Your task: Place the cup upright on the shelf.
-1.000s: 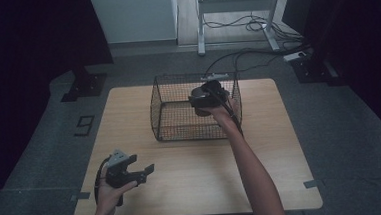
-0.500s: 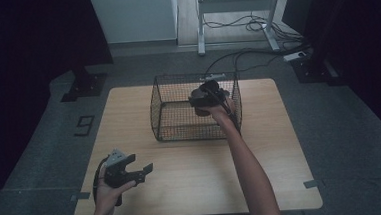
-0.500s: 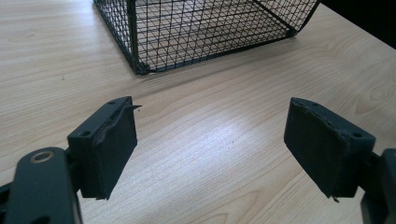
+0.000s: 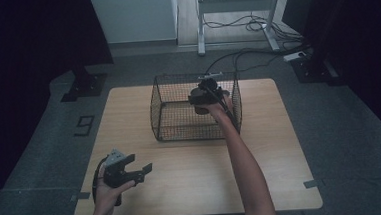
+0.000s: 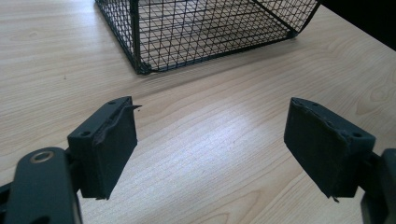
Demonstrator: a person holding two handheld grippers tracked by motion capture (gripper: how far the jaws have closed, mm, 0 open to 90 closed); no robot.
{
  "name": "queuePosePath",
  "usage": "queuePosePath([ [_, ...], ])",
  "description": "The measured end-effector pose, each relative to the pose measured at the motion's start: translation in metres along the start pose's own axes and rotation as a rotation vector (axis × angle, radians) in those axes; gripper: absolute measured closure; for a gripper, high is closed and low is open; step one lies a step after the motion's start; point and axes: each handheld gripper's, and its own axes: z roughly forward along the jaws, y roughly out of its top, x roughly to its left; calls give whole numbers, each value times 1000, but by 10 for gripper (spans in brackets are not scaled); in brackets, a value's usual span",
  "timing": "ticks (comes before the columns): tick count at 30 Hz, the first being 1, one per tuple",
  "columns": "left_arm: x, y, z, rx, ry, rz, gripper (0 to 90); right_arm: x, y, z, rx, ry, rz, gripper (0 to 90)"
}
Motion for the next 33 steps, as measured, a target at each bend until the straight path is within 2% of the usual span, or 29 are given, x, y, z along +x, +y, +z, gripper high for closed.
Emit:
queuePosePath([
  [15,3,-1,0,-2,2,-8,174,-9,1,19,32,-18,9,152],
  [22,3,-1,0,-2,3,-8,174,-9,2,28,39,-19,5,152],
  [33,5,-1,-2,-7,5,-14,174,-11,-2,43,81,-39,-2,152],
])
